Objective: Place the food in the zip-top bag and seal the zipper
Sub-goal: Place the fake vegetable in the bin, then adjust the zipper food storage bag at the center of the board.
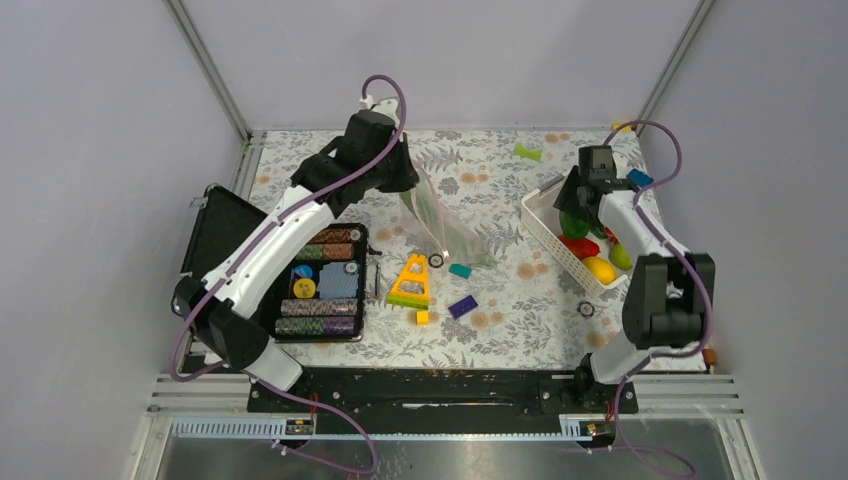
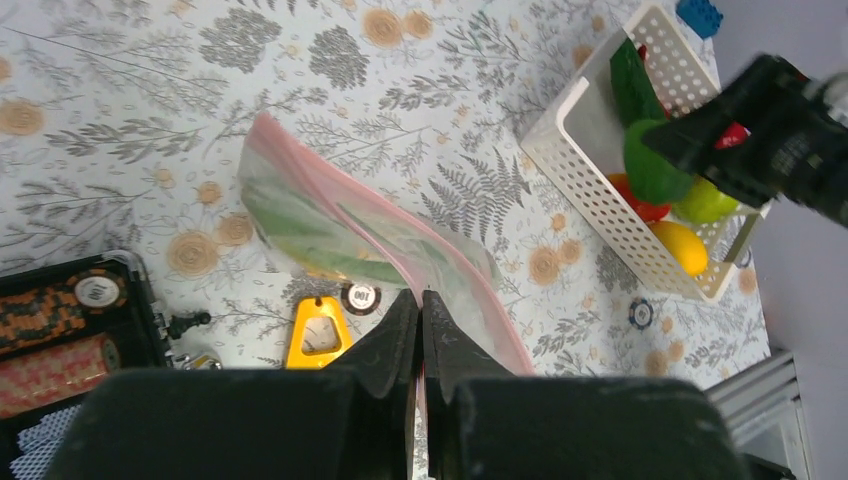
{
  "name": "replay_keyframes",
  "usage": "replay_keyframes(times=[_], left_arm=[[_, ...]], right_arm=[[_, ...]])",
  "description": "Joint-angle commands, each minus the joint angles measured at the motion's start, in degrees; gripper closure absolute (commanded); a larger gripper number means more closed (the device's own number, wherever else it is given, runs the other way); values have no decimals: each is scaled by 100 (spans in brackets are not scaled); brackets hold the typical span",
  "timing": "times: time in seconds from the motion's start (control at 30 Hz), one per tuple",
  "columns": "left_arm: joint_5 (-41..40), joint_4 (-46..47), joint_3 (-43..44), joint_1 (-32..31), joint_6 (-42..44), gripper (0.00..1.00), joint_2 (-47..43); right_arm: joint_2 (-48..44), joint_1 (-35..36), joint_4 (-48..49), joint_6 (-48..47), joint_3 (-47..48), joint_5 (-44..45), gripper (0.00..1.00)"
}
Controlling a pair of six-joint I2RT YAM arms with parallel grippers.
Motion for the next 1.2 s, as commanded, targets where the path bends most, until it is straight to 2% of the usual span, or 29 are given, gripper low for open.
replay_keyframes(times=[0.0, 0.07, 0.13, 0.17, 0.27, 0.37, 0.5, 0.6, 0.67, 0.77, 0.9, 0.97, 1.0, 1.03, 1.1, 1.17], left_arm=[[558, 423, 307, -86, 99, 100, 90], [579, 414, 341, -102, 108, 100, 121], [579, 414, 346, -111, 100, 100, 136], [582, 418, 350, -107, 91, 100, 157], [610, 445, 349, -118, 70, 100, 172], [630, 495, 339, -127, 34, 100, 180], [641, 528, 307, -140, 1, 100, 164], [628, 516, 282, -155, -14, 100, 149], [626, 520, 262, -158, -32, 100, 130], [594, 533, 195, -165, -58, 100, 60], [585, 593, 93, -169, -95, 100, 8], [599, 611, 65, -173, -93, 100, 0], [590, 614, 38, -173, -95, 100, -20], [562, 628, -10, -173, -86, 100, -45], [399, 666, -170, -168, -45, 100, -145], [74, 698, -398, -165, -33, 100, -269]], right_arm=[[750, -70, -256, -177, 864, -406, 45], [835, -66, -382, -122, 941, -417, 27], [584, -61, -380, -162, 885, -382, 3], [396, -54, -366, -255, 845, -413, 1], [-425, 135, -471, -669, 750, -596, 0], [-1265, 749, -404, -1193, 632, -829, 0], [-2113, 1606, 469, -1334, 251, -2688, 0], [-2270, 2450, 965, -1320, 247, -3261, 0], [-2136, 2913, 973, -1385, 498, -3141, 0], [-1704, 3236, 828, -1386, 873, -2793, 2], [-1106, 3556, 396, -1540, 1293, -2394, 10], [-842, 3693, 278, -1575, 1436, -2254, 18], [-734, 3722, 188, -1563, 1504, -2099, 25], [-640, 3732, 151, -1554, 1568, -1911, 38], [-539, 3735, 88, -1504, 1666, -1267, 73], [-497, 3740, -43, -1504, 1782, -359, 94]])
